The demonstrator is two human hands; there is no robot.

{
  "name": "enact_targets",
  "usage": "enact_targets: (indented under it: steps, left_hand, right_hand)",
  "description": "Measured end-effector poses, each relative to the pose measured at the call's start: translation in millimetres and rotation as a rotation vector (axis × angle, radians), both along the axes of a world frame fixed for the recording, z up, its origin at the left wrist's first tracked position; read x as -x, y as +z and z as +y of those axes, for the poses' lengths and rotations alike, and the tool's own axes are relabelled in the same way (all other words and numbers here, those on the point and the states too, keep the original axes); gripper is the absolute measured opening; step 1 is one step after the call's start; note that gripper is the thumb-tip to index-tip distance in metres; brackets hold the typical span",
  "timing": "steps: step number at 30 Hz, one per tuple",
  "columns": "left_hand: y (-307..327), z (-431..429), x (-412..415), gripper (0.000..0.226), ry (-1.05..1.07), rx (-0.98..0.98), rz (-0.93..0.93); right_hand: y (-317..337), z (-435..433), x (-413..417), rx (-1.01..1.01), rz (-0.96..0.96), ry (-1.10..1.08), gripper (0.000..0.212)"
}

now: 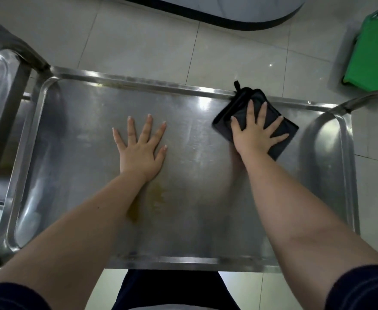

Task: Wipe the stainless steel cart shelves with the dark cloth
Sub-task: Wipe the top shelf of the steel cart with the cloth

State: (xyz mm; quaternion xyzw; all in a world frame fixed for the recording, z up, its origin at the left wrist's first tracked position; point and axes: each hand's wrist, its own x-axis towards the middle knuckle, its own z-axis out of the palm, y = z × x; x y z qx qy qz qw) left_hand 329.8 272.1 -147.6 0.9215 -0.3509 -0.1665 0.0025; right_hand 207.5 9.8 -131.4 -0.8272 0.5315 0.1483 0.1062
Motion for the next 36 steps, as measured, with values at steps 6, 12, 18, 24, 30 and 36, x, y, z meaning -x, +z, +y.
enact_targets:
  steps: [6, 12, 18, 24, 30, 36]
  left_hand:
    - [16, 7, -4, 0.062, 0.207, 0.43, 0.145]
    - [41, 1, -17, 0.059, 0.189, 0.442, 0.133]
    - [33, -81, -15, 0.056, -0.124, 0.089, 0.085]
    - [17, -101, -3, 0.068, -0.037, -0.029, 0.035]
    - [18, -115, -21, 0.075, 0.073, -0.029, 0.065]
    - [18, -55, 15, 0.075, 0.071, -0.079, 0.073]
  right_hand:
    - [3, 113, -98, -0.069, -0.038, 0.4, 0.075]
    - [17, 88, -78, -0.123, -0.275, 0.447, 0.066]
    - [-4, 45, -7, -0.07, -0.137, 0.186, 0.055]
    - [-20, 50, -1, 0.044, -0.152, 0.29, 0.054]
    - [-23, 50, -1, 0.057, -0.125, 0.325, 0.056]
    - [-17, 48, -5, 0.004, -0.103, 0.314, 0.056]
